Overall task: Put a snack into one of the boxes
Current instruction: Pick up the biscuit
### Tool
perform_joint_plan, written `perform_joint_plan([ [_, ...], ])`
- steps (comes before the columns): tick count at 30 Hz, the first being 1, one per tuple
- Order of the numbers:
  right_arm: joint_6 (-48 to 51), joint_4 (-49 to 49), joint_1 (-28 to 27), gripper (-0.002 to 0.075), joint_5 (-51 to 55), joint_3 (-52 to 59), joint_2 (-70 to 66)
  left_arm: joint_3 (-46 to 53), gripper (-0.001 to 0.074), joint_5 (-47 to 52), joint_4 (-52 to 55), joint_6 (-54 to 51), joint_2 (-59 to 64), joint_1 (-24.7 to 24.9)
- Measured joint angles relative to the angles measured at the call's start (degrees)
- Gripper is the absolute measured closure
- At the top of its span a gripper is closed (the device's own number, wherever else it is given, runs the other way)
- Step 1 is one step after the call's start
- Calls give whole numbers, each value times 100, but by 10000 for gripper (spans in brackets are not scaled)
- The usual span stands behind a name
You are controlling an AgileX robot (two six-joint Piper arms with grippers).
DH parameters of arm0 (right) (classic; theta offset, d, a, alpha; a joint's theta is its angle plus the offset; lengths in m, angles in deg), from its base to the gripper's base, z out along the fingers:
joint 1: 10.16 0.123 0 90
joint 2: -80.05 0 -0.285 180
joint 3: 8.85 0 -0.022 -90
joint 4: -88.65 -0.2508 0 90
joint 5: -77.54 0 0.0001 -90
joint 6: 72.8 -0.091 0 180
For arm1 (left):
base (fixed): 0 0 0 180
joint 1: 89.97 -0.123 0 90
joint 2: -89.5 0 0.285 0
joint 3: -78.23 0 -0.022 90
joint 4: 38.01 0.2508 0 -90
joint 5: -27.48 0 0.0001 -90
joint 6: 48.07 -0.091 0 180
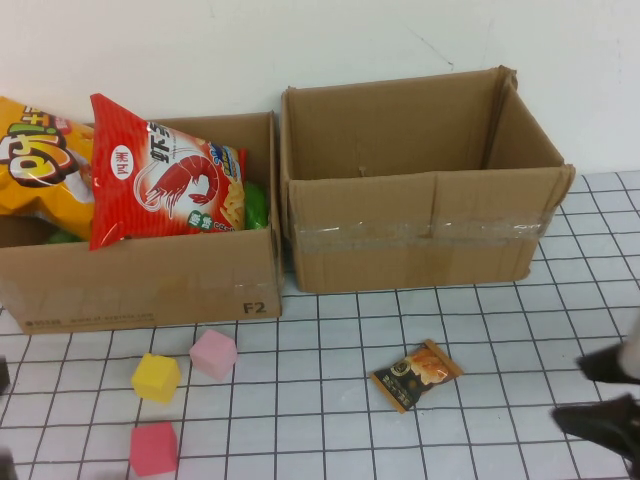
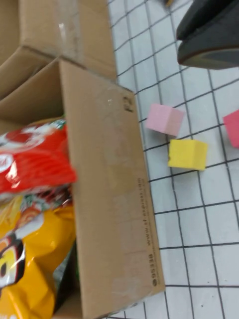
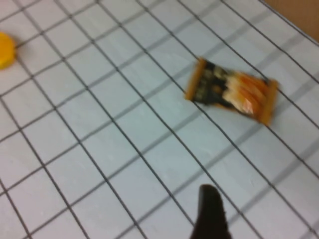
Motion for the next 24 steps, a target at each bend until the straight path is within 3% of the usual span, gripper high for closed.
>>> perform_joint_plan([
  [6, 242, -78, 755, 265, -665, -522, -947, 623, 735, -183, 126, -64, -853, 45],
  [12, 265, -118, 1713, 263, -1671, -994, -1889, 999, 735, -270, 92, -43, -893, 45],
  [16, 268, -206, 2246, 216, -2255, -1278, -2606, 1080, 735, -273, 67, -34, -881, 45],
  [21, 183, -703, 2446, 120, -2683, -1621, -3335, 1080, 735, -197, 43, -34, -881, 45],
  [24, 185, -882, 2446, 101, -2832, -1830, -3644, 1080, 735, -172, -12, -34, -881, 45],
])
